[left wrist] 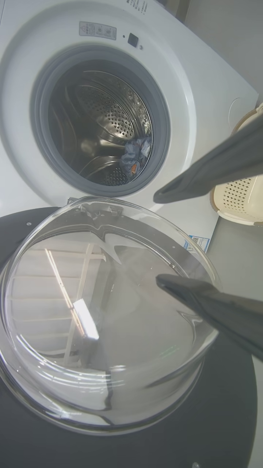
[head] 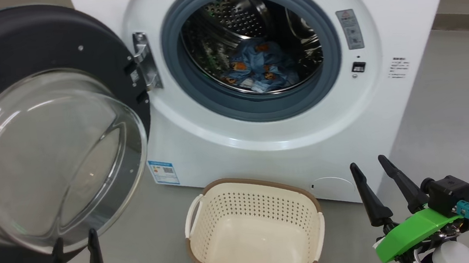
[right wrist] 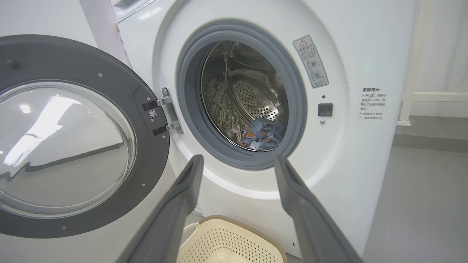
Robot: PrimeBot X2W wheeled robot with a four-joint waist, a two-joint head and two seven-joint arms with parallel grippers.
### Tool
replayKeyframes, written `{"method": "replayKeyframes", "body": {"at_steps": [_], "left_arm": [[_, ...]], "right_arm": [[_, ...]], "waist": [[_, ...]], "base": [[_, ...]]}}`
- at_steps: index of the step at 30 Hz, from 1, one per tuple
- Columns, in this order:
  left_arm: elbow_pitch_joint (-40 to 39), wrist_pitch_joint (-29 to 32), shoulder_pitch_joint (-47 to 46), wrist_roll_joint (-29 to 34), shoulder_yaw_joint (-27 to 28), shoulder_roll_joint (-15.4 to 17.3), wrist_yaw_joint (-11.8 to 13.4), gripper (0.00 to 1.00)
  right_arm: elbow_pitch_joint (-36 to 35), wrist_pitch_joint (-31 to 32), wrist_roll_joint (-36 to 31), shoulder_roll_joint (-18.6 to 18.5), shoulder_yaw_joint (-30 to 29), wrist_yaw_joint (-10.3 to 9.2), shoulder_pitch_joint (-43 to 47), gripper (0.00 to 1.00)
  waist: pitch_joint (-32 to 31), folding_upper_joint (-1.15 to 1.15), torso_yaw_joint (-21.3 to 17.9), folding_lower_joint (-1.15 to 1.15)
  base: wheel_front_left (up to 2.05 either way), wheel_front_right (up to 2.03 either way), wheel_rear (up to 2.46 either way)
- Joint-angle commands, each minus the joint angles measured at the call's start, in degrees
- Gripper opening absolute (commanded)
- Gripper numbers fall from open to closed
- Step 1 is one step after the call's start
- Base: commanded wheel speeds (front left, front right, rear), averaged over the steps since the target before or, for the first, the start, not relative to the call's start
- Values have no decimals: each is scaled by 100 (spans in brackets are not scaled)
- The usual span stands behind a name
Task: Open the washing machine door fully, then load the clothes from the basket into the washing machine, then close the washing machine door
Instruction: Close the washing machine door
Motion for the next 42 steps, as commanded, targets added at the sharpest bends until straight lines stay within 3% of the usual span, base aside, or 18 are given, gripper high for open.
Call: {"method": "replayKeyframes", "body": {"at_steps": [1,19,42], "left_arm": [[-161,-19,-85,47,205,128,30,100],[-126,-32,-91,-6,153,155,66,100],[-133,-63,-77,-93,139,170,145,100]], "right_arm": [[-104,-47,37,-19,89,26,-79,100],[-57,-47,29,30,162,26,-120,100],[-16,-47,84,-10,296,26,-172,100]], "waist": [[10,0,227,0],[62,0,869,0],[99,0,698,0]], "base": [[0,0,0],[0,0,0],[0,0,0]]}}
